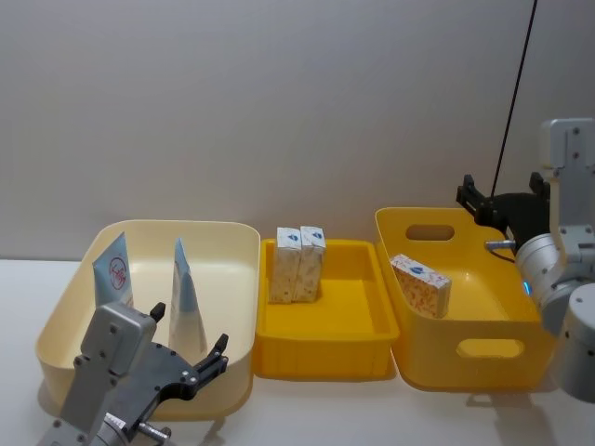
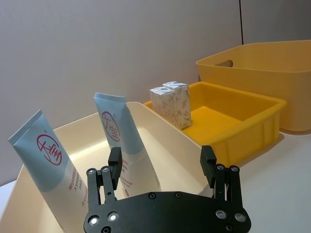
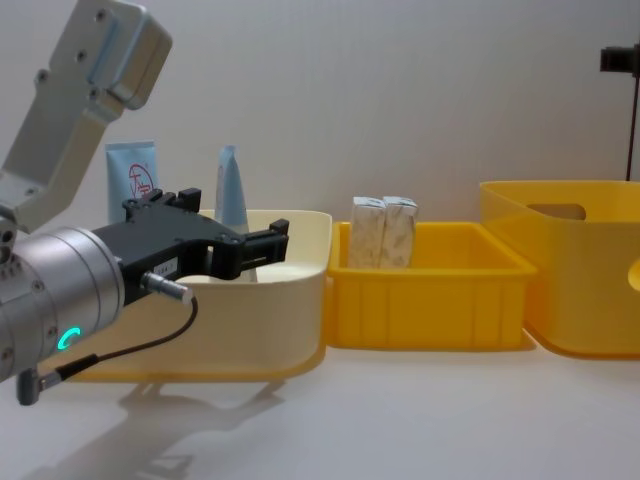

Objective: Bimanual collaborative sorting of washing and personal care products

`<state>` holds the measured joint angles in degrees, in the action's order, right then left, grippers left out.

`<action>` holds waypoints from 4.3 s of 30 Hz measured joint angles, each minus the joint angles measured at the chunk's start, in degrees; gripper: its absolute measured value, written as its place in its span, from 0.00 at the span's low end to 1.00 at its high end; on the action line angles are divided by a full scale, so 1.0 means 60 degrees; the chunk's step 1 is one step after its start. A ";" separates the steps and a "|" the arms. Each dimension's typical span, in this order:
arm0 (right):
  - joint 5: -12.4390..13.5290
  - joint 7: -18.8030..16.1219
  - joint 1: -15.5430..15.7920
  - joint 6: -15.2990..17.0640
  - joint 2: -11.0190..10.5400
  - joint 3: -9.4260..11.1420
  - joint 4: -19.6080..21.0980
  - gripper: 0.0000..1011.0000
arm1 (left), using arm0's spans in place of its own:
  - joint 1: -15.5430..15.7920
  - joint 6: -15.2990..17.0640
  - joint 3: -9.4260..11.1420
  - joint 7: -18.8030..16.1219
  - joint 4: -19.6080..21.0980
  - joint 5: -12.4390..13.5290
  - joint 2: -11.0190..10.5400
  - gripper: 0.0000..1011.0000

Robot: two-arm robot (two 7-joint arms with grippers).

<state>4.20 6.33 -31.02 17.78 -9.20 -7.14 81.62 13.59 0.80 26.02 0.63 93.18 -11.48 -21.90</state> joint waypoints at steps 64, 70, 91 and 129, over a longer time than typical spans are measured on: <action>-0.0002 -0.0002 -0.0007 0.0001 0.0000 -0.0001 -0.0011 0.99 | 0.2309 0.0778 -0.0205 0.1262 -0.2555 0.0111 0.0828 0.99; -0.0001 -0.0002 -0.0007 0.0001 -0.0001 -0.0001 -0.0011 0.99 | 0.2430 0.0778 -0.0203 0.1304 -0.2717 0.0169 0.0873 0.99; -0.0001 -0.0002 -0.0007 0.0001 -0.0001 -0.0001 -0.0011 0.99 | 0.2587 0.0778 -0.0204 0.1353 -0.2934 0.0247 0.0924 0.56; -0.0001 -0.0002 -0.0007 0.0001 -0.0001 -0.0001 -0.0010 0.99 | 0.2620 0.0775 -0.0205 0.1361 -0.2975 0.0261 0.0936 0.20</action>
<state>4.19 6.31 -31.06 17.78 -9.20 -7.14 81.55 29.30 5.45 24.80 8.79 75.33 -9.92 -16.28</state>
